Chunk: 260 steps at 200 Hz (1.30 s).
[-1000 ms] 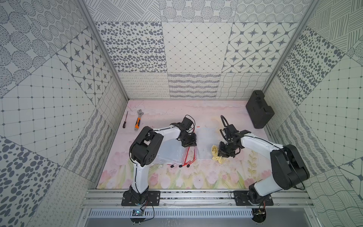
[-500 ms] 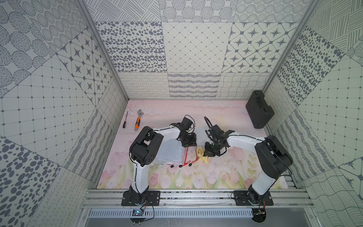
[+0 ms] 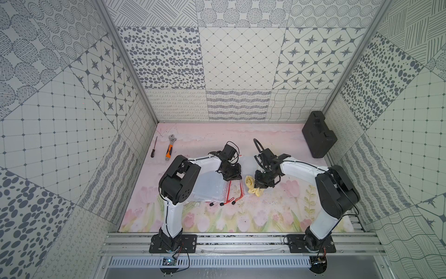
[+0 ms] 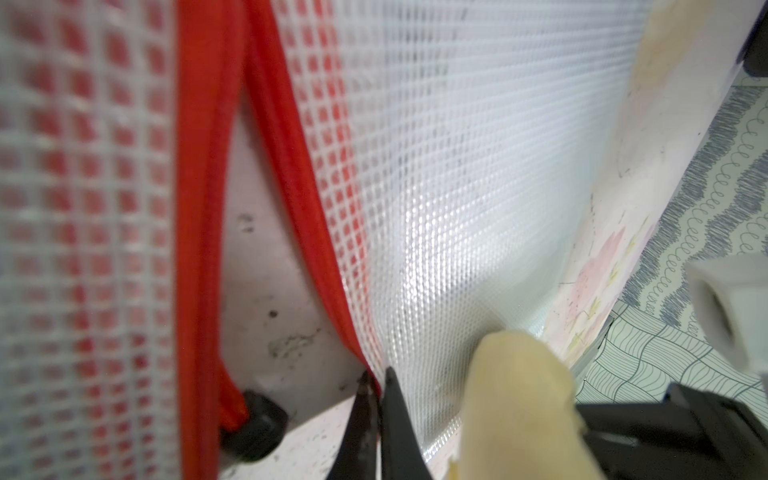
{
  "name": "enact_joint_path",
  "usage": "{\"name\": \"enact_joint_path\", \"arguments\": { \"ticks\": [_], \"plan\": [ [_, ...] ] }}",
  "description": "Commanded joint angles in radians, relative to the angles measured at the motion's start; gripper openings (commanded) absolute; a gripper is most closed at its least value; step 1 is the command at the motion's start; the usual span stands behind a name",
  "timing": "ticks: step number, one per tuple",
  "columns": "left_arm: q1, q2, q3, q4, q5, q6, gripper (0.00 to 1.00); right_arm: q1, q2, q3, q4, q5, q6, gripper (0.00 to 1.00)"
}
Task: Wipe the document bag
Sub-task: Wipe the dirt from the document bag.
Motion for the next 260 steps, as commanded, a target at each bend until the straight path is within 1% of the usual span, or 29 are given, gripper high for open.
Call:
{"name": "enact_joint_path", "arguments": {
  "ticks": [1,14,35,52,68,80,89,96,107,124,136,148,163,180,193,210,225,242,251,260],
  "plan": [
    [0.009,-0.019,-0.015,-0.054,-0.037,0.024,0.0,0.069,0.099,0.092,0.016,-0.016,0.037,0.0],
    [0.009,-0.029,-0.021,-0.058,-0.041,0.027,0.0,0.054,0.114,0.061,0.057,-0.02,0.054,0.0],
    [0.009,-0.04,-0.031,-0.062,-0.049,0.033,0.0,-0.03,0.084,-0.053,0.099,-0.049,0.041,0.0],
    [0.008,-0.042,-0.035,-0.067,-0.052,0.043,0.0,-0.147,0.015,-0.167,0.079,-0.031,-0.01,0.0],
    [0.009,-0.044,-0.038,-0.07,-0.055,0.05,0.0,-0.298,-0.069,-0.261,0.036,0.003,-0.073,0.0],
    [0.008,-0.046,-0.04,-0.072,-0.057,0.053,0.0,-0.392,-0.124,-0.293,-0.002,0.023,-0.121,0.0],
    [0.008,-0.049,-0.041,-0.072,-0.055,0.054,0.0,-0.419,-0.151,-0.283,-0.038,0.056,-0.141,0.0],
    [0.01,-0.05,-0.043,-0.07,-0.054,0.052,0.0,-0.413,-0.159,-0.262,-0.059,0.074,-0.144,0.0],
    [0.009,-0.049,-0.044,-0.066,-0.052,0.052,0.0,-0.37,-0.151,-0.215,-0.06,0.05,-0.125,0.0],
    [0.009,-0.041,-0.038,-0.066,-0.041,0.052,0.0,-0.228,-0.093,-0.102,-0.048,0.055,-0.073,0.0],
    [0.009,-0.041,-0.036,-0.066,-0.04,0.049,0.0,-0.124,-0.019,-0.001,-0.039,0.047,-0.038,0.0],
    [0.009,-0.047,-0.04,-0.063,-0.043,0.042,0.0,-0.048,0.059,0.086,-0.018,0.031,-0.004,0.0],
    [0.009,-0.054,-0.05,-0.054,-0.045,0.033,0.0,-0.003,0.136,0.151,0.017,0.013,0.023,0.0],
    [0.009,-0.058,-0.053,-0.053,-0.043,0.031,0.0,-0.02,0.179,0.146,0.046,0.002,0.031,0.0],
    [0.009,-0.06,-0.053,-0.058,-0.043,0.036,0.0,-0.068,0.179,0.103,0.046,-0.001,0.01,0.0],
    [0.009,-0.067,-0.052,-0.072,-0.053,0.052,0.0,-0.178,0.12,-0.01,0.035,0.031,-0.03,0.0],
    [0.009,-0.078,-0.049,-0.084,-0.064,0.071,0.0,-0.308,0.029,-0.12,0.015,0.05,-0.081,0.0],
    [0.008,-0.137,-0.053,-0.076,-0.089,0.092,0.0,-0.458,-0.099,-0.197,-0.035,0.072,-0.15,0.0],
    [0.008,-0.188,-0.052,-0.076,-0.113,0.109,0.0,-0.51,-0.17,-0.211,-0.076,0.091,-0.186,0.0],
    [0.008,-0.251,-0.047,-0.085,-0.141,0.136,0.0,-0.538,-0.236,-0.214,-0.108,0.114,-0.206,0.0]
  ]
}}
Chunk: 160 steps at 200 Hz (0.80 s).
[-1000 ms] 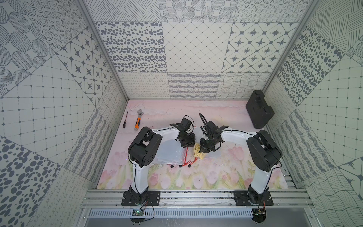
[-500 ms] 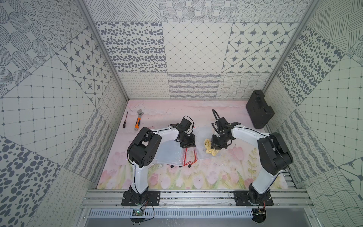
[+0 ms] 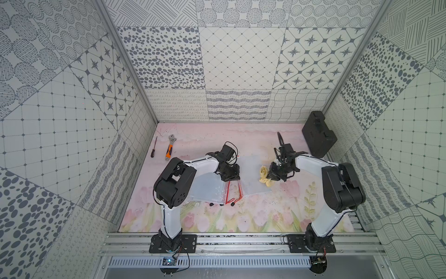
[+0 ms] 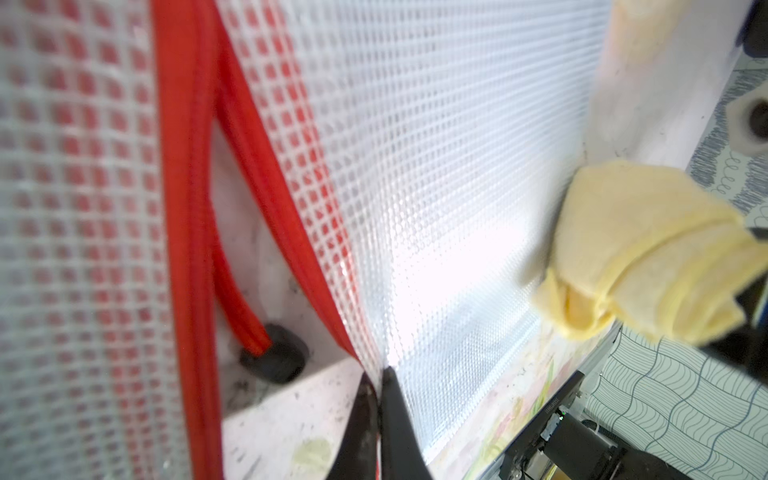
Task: Wipe the document bag
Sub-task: Wipe the dirt from the document bag, then adjust the document bag at the center of the board.
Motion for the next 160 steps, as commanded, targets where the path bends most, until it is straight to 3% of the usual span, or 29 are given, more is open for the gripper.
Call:
{"name": "enact_joint_path", "arguments": {
  "ticks": [1,29,45,56,83,101,136,160],
  "plan": [
    [0.007,-0.158,0.004,-0.064,-0.106,0.096,0.0,-0.079,-0.141,-0.051,-0.156,0.134,-0.11,0.0],
    [0.008,-0.392,0.018,-0.202,-0.268,0.194,0.0,-0.092,-0.264,-0.047,-0.2,0.137,-0.109,0.0],
    [0.008,-0.476,0.093,-0.428,-0.393,0.27,0.0,-0.092,-0.286,-0.063,-0.186,0.092,-0.091,0.0],
    [0.007,-0.496,0.176,-0.639,-0.541,0.286,0.0,-0.092,-0.282,-0.075,-0.17,0.07,-0.082,0.0],
    [0.009,-0.475,0.39,-1.165,-0.968,0.135,0.0,-0.092,-0.245,-0.082,-0.154,0.048,-0.082,0.0],
    [0.009,-0.428,0.524,-1.444,-1.128,-0.059,0.0,-0.092,-0.222,-0.076,-0.146,0.032,-0.087,0.0],
    [-0.013,-0.323,0.576,-1.416,-1.062,-0.033,0.0,-0.089,-0.215,-0.045,-0.164,0.02,-0.102,0.0],
    [-0.117,-0.12,0.681,-1.403,-1.033,0.032,0.0,-0.09,-0.255,-0.052,-0.186,0.037,-0.109,0.0]
  ]
}}
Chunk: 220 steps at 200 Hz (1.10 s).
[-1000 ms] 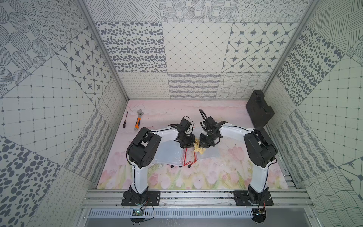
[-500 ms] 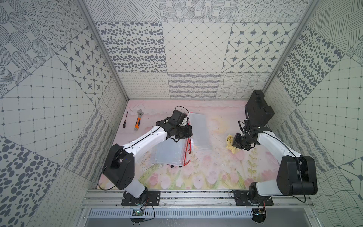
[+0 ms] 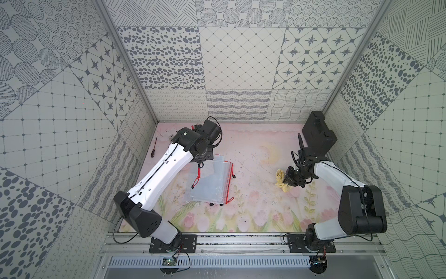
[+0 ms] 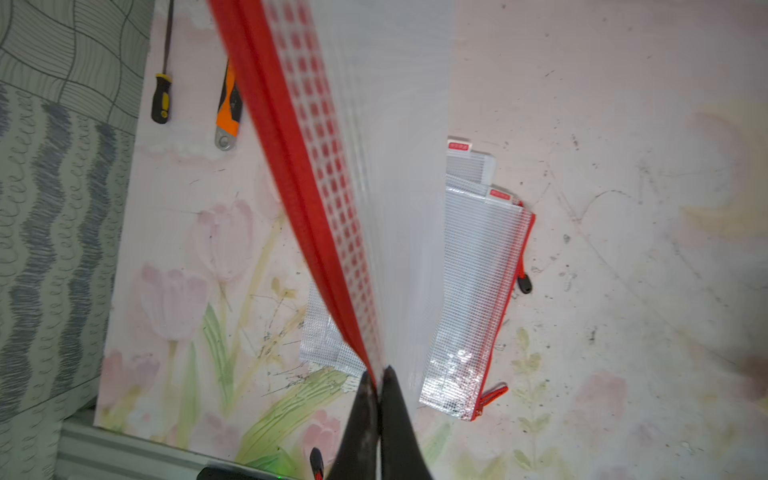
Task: Wipe the document bag
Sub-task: Adjust the document bag at the center of the board.
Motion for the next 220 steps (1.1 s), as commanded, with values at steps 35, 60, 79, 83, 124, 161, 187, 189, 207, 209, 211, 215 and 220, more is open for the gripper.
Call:
{"name": "enact_joint_path", "arguments": {
  "ticks": [35,60,79,83,124,161,187,189,207,209,211,215,220],
  "plan": [
    [-0.292,0.567,0.453,-0.366,-0.017,0.161,0.0,0.004,-0.115,-0.034,-0.052,0.04,-0.03,0.0],
    [-0.358,0.747,0.682,-0.284,0.225,0.241,0.0,0.002,-0.171,-0.078,-0.067,0.049,-0.027,0.0],
    [-0.36,0.81,0.681,-0.158,0.423,0.25,0.07,0.002,-0.203,-0.098,-0.083,0.058,-0.028,0.0],
    [-0.36,0.82,0.673,-0.133,0.452,0.252,0.1,0.002,-0.208,-0.101,-0.086,0.058,-0.03,0.0],
    [-0.342,0.788,0.56,0.14,0.731,0.233,0.61,0.003,-0.225,-0.09,-0.108,0.031,-0.033,0.0],
    [-0.155,0.511,0.213,0.476,0.861,0.19,0.91,0.144,-0.18,0.018,-0.127,0.08,0.011,0.0],
    [0.071,0.317,-0.085,0.661,0.982,0.189,0.93,0.261,-0.088,0.079,-0.041,0.032,0.062,0.0],
    [0.086,0.304,-0.112,0.677,0.995,0.186,0.93,0.269,-0.078,0.083,-0.037,0.033,0.064,0.0],
    [0.233,0.208,-0.316,0.791,1.076,0.162,0.91,0.327,0.017,0.131,-0.019,0.041,0.071,0.0],
    [0.244,0.201,-0.335,0.804,1.082,0.162,0.91,0.332,0.028,0.136,-0.017,0.04,0.07,0.0],
    [0.259,0.193,-0.359,0.813,1.089,0.162,0.91,0.338,0.037,0.142,-0.015,0.04,0.07,0.0],
    [0.284,0.18,-0.396,0.83,1.096,0.164,0.9,0.348,0.056,0.151,-0.01,0.04,0.07,0.0],
    [0.311,0.167,-0.439,0.846,1.102,0.171,0.89,0.362,0.08,0.161,-0.003,0.038,0.07,0.0]
  ]
}}
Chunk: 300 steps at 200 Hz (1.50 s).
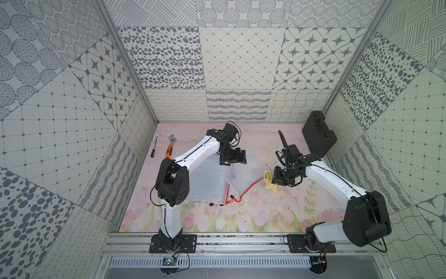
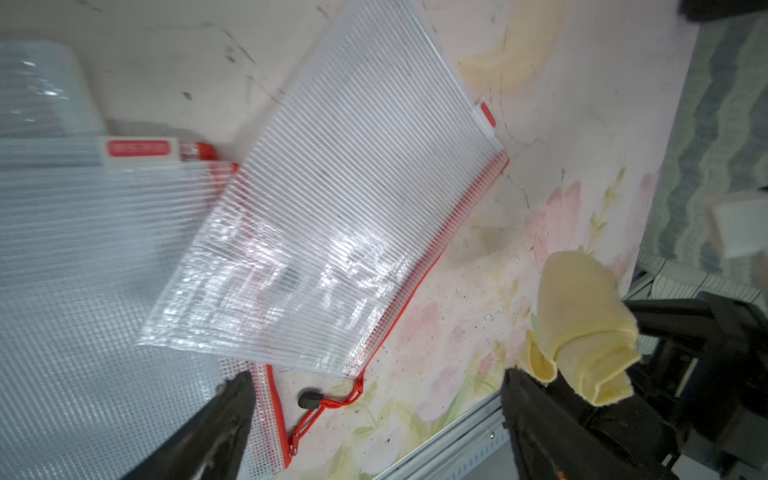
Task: Wipe the document bag
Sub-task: Adjust the document bag at the center of the board, then wipe the dirt from the document bag.
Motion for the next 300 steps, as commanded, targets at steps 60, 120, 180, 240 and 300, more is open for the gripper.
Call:
{"name": "enact_joint_path", "arguments": {
  "ticks": [60,120,180,240,300],
  "plan": [
    [0.332,-0.151,-0.579,0.643,0.41,-0.098,0.81,0.114,0.24,0.13,0.076,-0.003,0.026,0.0],
    [0.32,-0.091,-0.668,0.792,0.445,-0.163,0.61,0.115,0.251,0.112,0.078,0.002,0.023,0.0],
    [0.25,-0.066,-0.609,0.77,0.418,-0.143,0.55,0.116,0.261,0.103,0.094,-0.008,0.027,0.0],
    [0.223,-0.032,-0.576,0.742,0.406,-0.135,0.23,0.118,0.251,0.083,0.095,-0.005,0.023,0.0],
    [0.029,-0.023,-0.493,0.697,0.338,-0.175,0.0,0.121,0.119,0.086,0.13,-0.016,0.062,0.0]
  ]
}}
